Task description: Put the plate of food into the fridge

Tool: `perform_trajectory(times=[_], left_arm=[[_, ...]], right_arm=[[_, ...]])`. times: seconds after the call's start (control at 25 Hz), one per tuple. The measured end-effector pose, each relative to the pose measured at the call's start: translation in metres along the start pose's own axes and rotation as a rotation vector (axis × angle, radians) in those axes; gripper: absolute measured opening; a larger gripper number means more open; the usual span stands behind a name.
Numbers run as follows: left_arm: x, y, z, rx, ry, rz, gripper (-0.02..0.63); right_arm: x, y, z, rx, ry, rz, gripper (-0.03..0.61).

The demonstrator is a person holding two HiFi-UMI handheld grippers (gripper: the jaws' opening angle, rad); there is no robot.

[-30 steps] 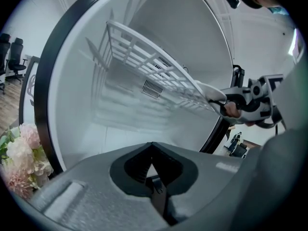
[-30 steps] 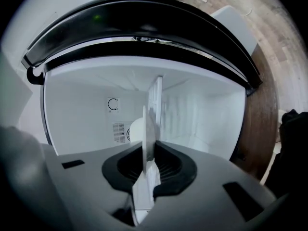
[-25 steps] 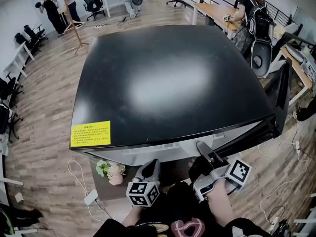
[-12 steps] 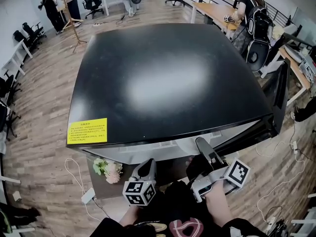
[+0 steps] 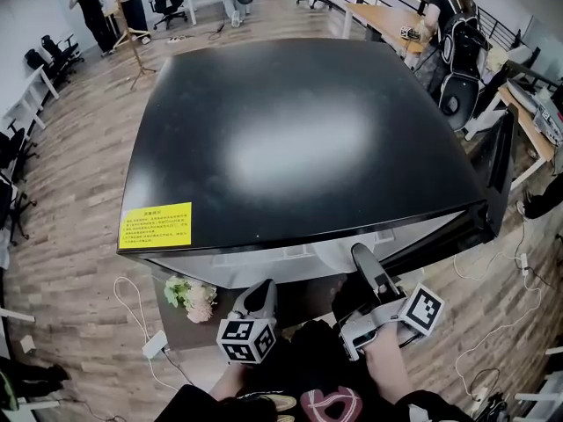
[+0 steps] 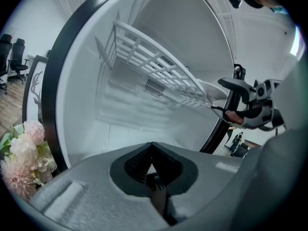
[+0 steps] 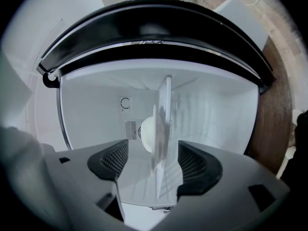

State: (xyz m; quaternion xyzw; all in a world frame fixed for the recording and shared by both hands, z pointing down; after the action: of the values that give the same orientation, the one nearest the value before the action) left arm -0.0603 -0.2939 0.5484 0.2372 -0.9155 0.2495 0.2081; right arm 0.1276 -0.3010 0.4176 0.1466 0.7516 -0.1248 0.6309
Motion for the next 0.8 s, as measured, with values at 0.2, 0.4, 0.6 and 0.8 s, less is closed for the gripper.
perform_trajectory(times=[0.2,0.4,0.6,0.8], left_arm=[[-0.002,0.000,-0.001,0.001,-0.011,-0.005,0.008],[-0.004,0.003,0.003,0.006,-0.025,-0.015,0.008],[-0.016,0.002,-0.002,0.015,-0.033,-0.039,0.008],[-0.030,0.005,-0.011,0.026,-0.052,-0.068,0.008]], right_arm=[[-0.004,0.011,0.008,-0.023,0.063,0.014,0.340],[0.000,0.023,0.009,-0.011,0.130,0.049,0.352],[0.005,0.035,0.000,0.016,0.220,0.074,0.360],[-0.003,0.053,-0.008,0.024,0.244,0.112,0.360]])
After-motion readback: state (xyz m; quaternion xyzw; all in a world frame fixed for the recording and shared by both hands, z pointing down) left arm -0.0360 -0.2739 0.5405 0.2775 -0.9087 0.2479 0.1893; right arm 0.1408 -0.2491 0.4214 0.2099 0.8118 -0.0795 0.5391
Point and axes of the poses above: the fingertips, and each gripper's own axes: y backward along the fingers, x to its left, z out of its top, the point moved 3 cm from there along y, backward along the fingers, and after that the axes turned 7 degrees about y, right-handed, at the moved point
